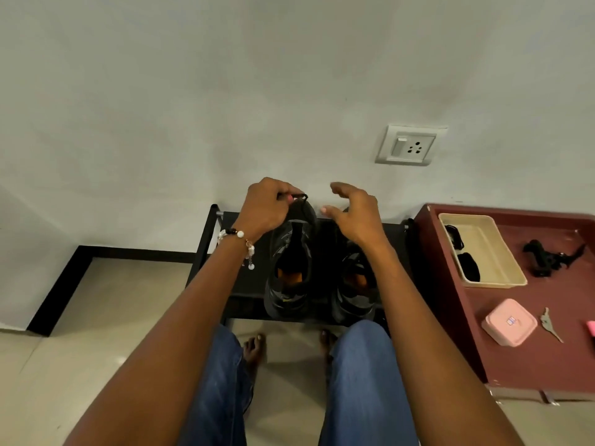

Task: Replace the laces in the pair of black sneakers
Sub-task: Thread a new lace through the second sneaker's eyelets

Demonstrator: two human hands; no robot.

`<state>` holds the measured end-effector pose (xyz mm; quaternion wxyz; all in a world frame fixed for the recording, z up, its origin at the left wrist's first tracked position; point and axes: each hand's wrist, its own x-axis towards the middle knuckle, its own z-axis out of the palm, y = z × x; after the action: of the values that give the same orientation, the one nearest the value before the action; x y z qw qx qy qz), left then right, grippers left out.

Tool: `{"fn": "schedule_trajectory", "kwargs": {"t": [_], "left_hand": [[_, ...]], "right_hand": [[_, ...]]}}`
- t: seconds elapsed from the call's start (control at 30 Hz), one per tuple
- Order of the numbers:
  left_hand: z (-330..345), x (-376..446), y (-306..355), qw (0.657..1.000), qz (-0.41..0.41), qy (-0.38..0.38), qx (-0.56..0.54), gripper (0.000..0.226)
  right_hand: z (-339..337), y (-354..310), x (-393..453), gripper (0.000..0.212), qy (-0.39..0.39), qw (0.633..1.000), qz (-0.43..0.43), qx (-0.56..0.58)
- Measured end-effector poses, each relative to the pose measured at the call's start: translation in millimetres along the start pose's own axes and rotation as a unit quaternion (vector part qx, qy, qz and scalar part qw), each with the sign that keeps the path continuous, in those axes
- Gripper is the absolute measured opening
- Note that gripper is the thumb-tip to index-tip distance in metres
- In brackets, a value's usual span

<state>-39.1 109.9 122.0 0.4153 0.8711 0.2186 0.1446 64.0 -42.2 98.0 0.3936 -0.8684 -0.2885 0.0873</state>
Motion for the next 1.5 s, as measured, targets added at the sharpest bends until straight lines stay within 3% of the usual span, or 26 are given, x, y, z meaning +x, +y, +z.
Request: {"fn": "schedule_trajectory", "kwargs": {"t": [0.1,0.17,0.27,0.4,0.57,0.67,0.83,0.9,0.97,1.17,1.5], "left_hand": [[6.3,9.4,-3.5,1.000,-0.012,-0.011,-0.026,0.022],[9.5,14.0,-8.8,0.992,-0.062,0.021,-0.109,0.018],[16.4,21.6,-27.2,0.979,-0.112,0.032,-0.165,0.010],[33.2,24.9,-57.4,0.975,-0.134,0.012,-0.175,0.009],[56.3,24.0,-86.3,0.975,-0.150,0.004,-0.165,0.025],[62.2,25.8,-96.7,0.981,-0.145,0.014,-0.125,0.035],[59.5,33.1,-103.7,0.969,-0.163,-0.003,-0.184,0.014],[59.2,36.3,-107.9,0.972,-0.166,0.040,-0.159,0.003],[59.9,39.2,-116.5,0.975,-0.174,0.064,-0.119,0.006],[72.1,37.9,-119.1,0.989,-0.145,-0.018,-0.005,0.026],[80.1,40.4,-119.2,0.989,-0.147,0.030,0.012,0.023]], "right_hand": [[18.9,-6.7,4.6,0.059,-0.046,0.991,-0.053,0.110],[33.5,-2.3,8.8,0.045,-0.057,0.983,-0.046,0.170],[50.8,11.9,15.5,0.019,-0.011,0.974,-0.020,0.225],[68.4,32.8,22.1,0.013,0.040,0.989,0.014,0.140],[84.8,38.3,24.0,0.035,-0.041,0.996,-0.040,0.071],[98.0,39.4,25.7,0.027,-0.038,0.994,-0.084,0.054],[104.4,50.7,34.0,0.019,-0.027,0.996,-0.059,0.066],[106.6,52.7,37.5,0.014,0.009,0.998,-0.031,0.055],[109.6,53.8,40.5,0.013,0.036,0.999,-0.003,0.034],[120.3,55.3,51.5,0.016,0.007,0.996,-0.024,-0.090],[124.8,61.2,57.8,0.011,-0.014,0.999,0.047,-0.018]]}}
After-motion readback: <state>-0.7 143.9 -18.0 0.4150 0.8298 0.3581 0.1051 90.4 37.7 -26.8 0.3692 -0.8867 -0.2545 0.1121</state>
